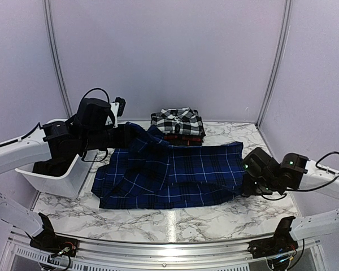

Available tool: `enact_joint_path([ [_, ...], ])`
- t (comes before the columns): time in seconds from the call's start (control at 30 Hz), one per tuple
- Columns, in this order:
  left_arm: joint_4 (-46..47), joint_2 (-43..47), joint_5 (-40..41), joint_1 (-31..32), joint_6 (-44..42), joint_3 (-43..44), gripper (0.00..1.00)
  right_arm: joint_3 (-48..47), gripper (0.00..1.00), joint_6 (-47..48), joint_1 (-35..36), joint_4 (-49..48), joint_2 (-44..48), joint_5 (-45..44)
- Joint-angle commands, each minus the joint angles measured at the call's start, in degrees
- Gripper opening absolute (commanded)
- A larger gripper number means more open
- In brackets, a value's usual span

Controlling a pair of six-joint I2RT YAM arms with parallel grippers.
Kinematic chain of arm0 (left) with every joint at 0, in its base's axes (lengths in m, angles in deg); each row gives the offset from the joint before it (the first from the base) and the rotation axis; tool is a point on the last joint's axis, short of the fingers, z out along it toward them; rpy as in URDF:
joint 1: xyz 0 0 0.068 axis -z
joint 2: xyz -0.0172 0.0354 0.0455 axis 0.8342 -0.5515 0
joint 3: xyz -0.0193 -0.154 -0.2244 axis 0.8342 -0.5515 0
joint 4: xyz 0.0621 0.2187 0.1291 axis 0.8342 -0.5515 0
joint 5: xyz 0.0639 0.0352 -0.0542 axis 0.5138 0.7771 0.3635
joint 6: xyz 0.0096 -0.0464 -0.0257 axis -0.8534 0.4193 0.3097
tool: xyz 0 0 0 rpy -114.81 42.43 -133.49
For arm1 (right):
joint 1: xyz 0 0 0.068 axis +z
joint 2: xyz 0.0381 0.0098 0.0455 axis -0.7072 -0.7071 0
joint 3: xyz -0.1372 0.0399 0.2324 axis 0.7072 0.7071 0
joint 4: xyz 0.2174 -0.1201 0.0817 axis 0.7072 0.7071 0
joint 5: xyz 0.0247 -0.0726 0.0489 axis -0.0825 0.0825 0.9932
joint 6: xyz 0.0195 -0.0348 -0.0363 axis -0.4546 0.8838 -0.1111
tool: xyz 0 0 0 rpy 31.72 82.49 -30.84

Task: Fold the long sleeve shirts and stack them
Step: Fold the flattened shirt at the center of the board.

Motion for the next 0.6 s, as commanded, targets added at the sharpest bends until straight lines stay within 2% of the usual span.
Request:
enact_joint_path([
  [0.0,-0.76,1.41,1.46,-0.41,-0.79,1.56,0.0,-6.39,0.0,6.09,-3.76,-2.86,-3.98,-3.57],
  [0.17,-0.67,0.83,1.7,-0.49,-0.77,1.66,0.0,-14.11,0.0,13.5,-8.15,-6.44,-12.78,-4.33],
  [0.27,-0.66,0.25,1.68,-0.45,-0.6,1.26,0.0,-15.0,0.0,18.27,-11.24,-11.04,-18.62,-3.16],
  [0.47,-0.52,-0.38,1.47,-0.58,-0.24,0.68,0.0,-15.62,0.0,21.9,-15.56,-15.38,-26.67,-2.78],
  [0.57,-0.23,-0.88,1.11,-0.56,-0.27,0.71,0.0,-16.18,0.09,22.89,-17.67,-16.88,-27.85,0.35],
])
